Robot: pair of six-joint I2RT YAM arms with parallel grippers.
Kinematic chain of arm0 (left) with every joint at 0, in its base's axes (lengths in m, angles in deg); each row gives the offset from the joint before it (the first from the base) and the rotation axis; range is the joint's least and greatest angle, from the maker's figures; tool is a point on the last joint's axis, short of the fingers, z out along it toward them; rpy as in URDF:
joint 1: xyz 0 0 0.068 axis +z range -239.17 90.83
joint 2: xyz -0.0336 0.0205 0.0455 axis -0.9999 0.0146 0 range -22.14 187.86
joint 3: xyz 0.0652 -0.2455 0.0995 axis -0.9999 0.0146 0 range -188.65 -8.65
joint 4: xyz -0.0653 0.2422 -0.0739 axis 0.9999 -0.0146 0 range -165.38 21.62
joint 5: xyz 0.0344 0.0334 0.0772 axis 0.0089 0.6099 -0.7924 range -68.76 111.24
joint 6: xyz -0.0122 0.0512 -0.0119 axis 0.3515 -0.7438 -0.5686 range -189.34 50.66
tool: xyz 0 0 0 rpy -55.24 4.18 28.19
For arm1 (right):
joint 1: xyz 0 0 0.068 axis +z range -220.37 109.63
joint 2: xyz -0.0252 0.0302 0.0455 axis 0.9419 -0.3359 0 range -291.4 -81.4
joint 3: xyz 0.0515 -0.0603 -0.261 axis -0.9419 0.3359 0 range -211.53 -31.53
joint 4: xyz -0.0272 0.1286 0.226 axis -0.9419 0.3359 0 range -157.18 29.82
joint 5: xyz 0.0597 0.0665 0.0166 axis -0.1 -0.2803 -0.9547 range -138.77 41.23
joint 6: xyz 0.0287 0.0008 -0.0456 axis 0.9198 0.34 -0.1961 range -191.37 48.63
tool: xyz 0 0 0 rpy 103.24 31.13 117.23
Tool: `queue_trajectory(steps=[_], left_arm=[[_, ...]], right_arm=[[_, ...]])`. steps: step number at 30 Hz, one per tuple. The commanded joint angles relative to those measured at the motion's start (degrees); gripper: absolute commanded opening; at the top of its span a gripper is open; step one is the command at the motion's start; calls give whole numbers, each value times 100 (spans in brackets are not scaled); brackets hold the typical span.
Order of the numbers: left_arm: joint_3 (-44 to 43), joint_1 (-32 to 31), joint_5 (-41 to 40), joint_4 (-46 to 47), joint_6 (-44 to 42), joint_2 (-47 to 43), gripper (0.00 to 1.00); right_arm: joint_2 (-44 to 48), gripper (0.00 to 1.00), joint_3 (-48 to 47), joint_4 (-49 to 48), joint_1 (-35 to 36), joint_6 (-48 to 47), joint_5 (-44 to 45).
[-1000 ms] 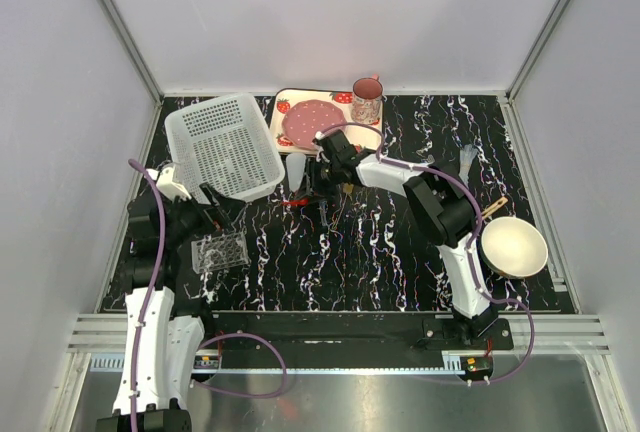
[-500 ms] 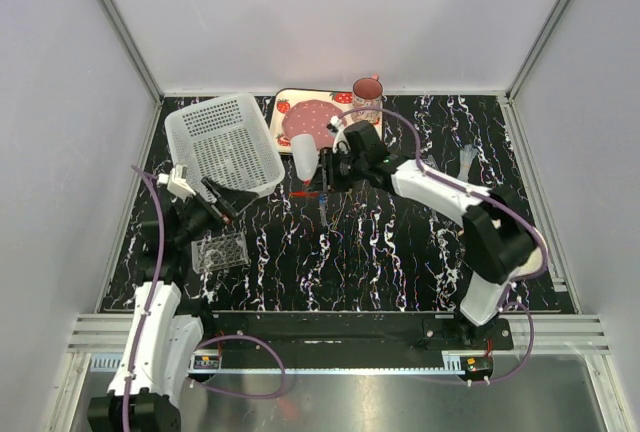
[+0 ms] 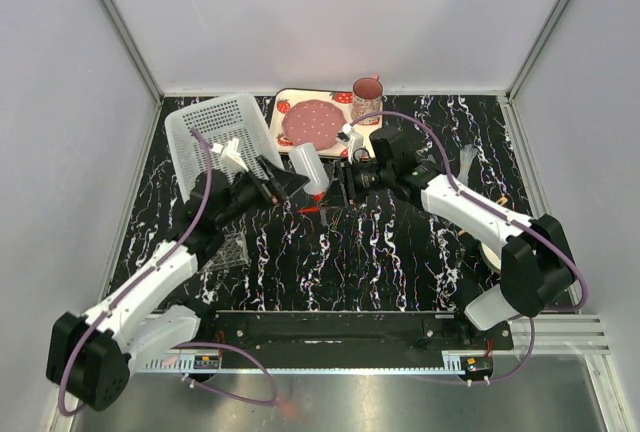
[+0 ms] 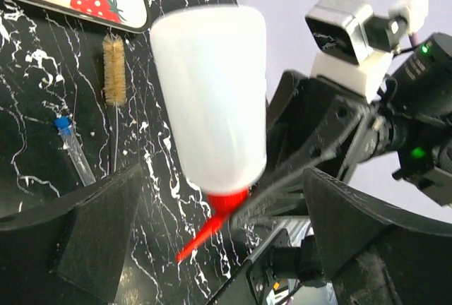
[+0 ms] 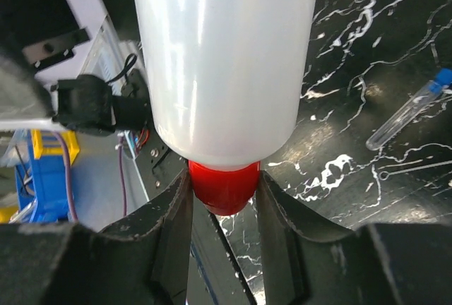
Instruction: Organize the chemistry lab equipment
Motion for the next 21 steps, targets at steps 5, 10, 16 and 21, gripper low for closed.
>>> queue_trajectory(steps=[5, 10, 16, 21], left_arm=[[-948, -611, -931, 595, -382, 868, 94], [-992, -787, -1002, 674, -277, 1026, 68], [-974, -805, -1010, 464, -259, 877, 30], [-1159, -456, -1135, -457, -707, 535, 26]], right_arm=[[458, 15, 116, -241, 4, -567, -1007], [520, 15, 178, -294, -13, -619, -1008], [555, 25, 231, -320, -180, -838, -1235], [730, 80, 380, -92, -644, -1725, -2448]])
